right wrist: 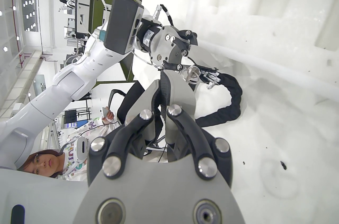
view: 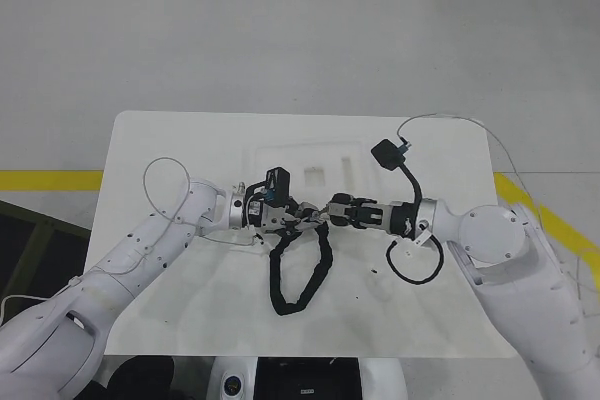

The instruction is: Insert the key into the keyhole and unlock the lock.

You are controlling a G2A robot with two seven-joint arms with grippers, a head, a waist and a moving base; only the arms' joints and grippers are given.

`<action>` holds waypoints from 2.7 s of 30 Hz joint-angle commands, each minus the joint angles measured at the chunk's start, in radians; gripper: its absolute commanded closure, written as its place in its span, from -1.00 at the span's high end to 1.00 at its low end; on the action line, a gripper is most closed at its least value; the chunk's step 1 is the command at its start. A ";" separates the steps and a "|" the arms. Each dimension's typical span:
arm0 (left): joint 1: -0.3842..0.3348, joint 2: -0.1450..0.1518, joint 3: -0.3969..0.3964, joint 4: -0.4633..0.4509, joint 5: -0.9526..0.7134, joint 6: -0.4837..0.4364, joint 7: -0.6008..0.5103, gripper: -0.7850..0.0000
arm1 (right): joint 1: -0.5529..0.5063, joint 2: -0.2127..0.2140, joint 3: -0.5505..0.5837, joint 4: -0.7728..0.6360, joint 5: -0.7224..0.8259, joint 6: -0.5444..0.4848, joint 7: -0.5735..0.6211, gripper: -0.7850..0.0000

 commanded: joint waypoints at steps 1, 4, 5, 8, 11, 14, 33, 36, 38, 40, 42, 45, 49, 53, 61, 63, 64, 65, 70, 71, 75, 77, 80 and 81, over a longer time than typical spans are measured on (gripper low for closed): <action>0.000 0.000 0.000 0.000 0.001 0.000 0.000 -1.00 | -0.006 0.003 0.012 -0.003 -0.013 0.012 -0.002 -1.00; 0.001 -0.001 0.001 -0.002 0.003 0.000 0.000 -1.00 | -0.011 0.006 0.018 -0.005 -0.034 0.047 -0.002 -1.00; 0.001 -0.001 0.001 -0.002 0.003 0.000 0.000 -1.00 | -0.011 0.006 0.018 -0.005 -0.033 0.051 -0.005 -1.00; 0.001 -0.001 0.002 -0.005 0.005 0.000 0.000 -1.00 | -0.010 0.006 0.016 -0.001 -0.031 0.061 -0.012 -1.00; 0.002 -0.002 0.004 -0.006 0.007 0.000 -0.001 -1.00 | -0.005 0.006 0.012 -0.001 -0.032 0.066 -0.016 -0.89; 0.001 -0.002 0.005 -0.006 0.007 0.000 -0.002 -1.00 | 0.001 0.006 0.005 -0.001 -0.040 0.070 -0.016 -0.87; -0.001 -0.002 0.006 -0.005 0.010 0.000 0.001 -1.00 | 0.027 0.004 -0.040 0.011 -0.075 0.087 -0.011 -1.00; -0.002 -0.003 0.005 -0.007 0.010 0.000 0.000 -1.00 | 0.032 0.003 -0.054 0.008 -0.088 0.090 -0.007 -1.00; -0.001 -0.003 0.005 -0.007 0.010 0.000 -0.001 -1.00 | 0.037 0.003 -0.064 0.005 -0.103 0.094 -0.003 -1.00; -0.001 -0.003 0.003 -0.006 0.010 0.000 -0.003 -1.00 | 0.042 0.002 -0.072 -0.001 -0.117 0.102 -0.003 -1.00; -0.002 -0.003 0.002 -0.004 0.014 0.000 -0.016 -1.00 | 0.047 0.002 -0.081 -0.006 -0.140 0.132 -0.003 -1.00; 0.000 -0.005 -0.001 -0.008 0.013 0.000 -0.026 -1.00 | 0.059 -0.001 -0.100 -0.014 -0.161 0.173 -0.004 -1.00; 0.000 -0.007 -0.007 -0.008 0.016 0.000 -0.050 -1.00 | 0.081 -0.005 -0.127 -0.029 -0.188 0.208 -0.006 -1.00; 0.004 -0.007 -0.019 -0.004 0.014 0.000 -0.062 -1.00 | 0.102 -0.007 -0.150 -0.043 -0.225 0.230 0.017 -1.00; 0.010 -0.003 -0.031 -0.003 0.025 0.000 -0.063 -1.00 | 0.125 -0.012 -0.175 -0.046 -0.241 0.263 0.028 -1.00; 0.010 -0.001 -0.031 -0.003 0.027 0.000 -0.062 -1.00 | 0.129 -0.013 -0.179 -0.048 -0.244 0.268 0.031 -1.00; 0.011 -0.001 -0.031 -0.004 0.027 0.000 -0.062 -1.00 | 0.131 -0.013 -0.180 -0.048 -0.245 0.270 0.032 -1.00; 0.010 0.000 -0.031 -0.004 0.030 0.000 -0.062 -1.00 | 0.133 -0.013 -0.181 -0.046 -0.245 0.270 0.034 -1.00; 0.009 0.004 -0.028 -0.006 0.035 0.000 -0.055 -1.00 | 0.139 -0.016 -0.185 -0.036 -0.238 0.272 0.033 -1.00; 0.009 0.005 -0.027 -0.006 0.036 0.000 -0.054 -1.00 | 0.140 -0.017 -0.186 -0.033 -0.236 0.272 0.034 -1.00; 0.005 0.008 -0.021 -0.006 0.043 0.000 -0.043 -1.00 | 0.143 -0.018 -0.190 -0.024 -0.231 0.271 0.035 -1.00; 0.004 0.010 -0.017 -0.005 0.046 0.000 -0.038 -1.00 | 0.143 -0.019 -0.192 -0.019 -0.227 0.269 0.033 -1.00; 0.002 0.011 -0.014 -0.004 0.047 0.000 -0.034 -1.00 | 0.141 -0.021 -0.189 -0.014 -0.216 0.271 0.025 -0.72; 0.001 0.012 -0.013 -0.003 0.047 0.000 -0.032 -1.00 | 0.137 -0.022 -0.185 -0.014 -0.204 0.270 0.015 -0.06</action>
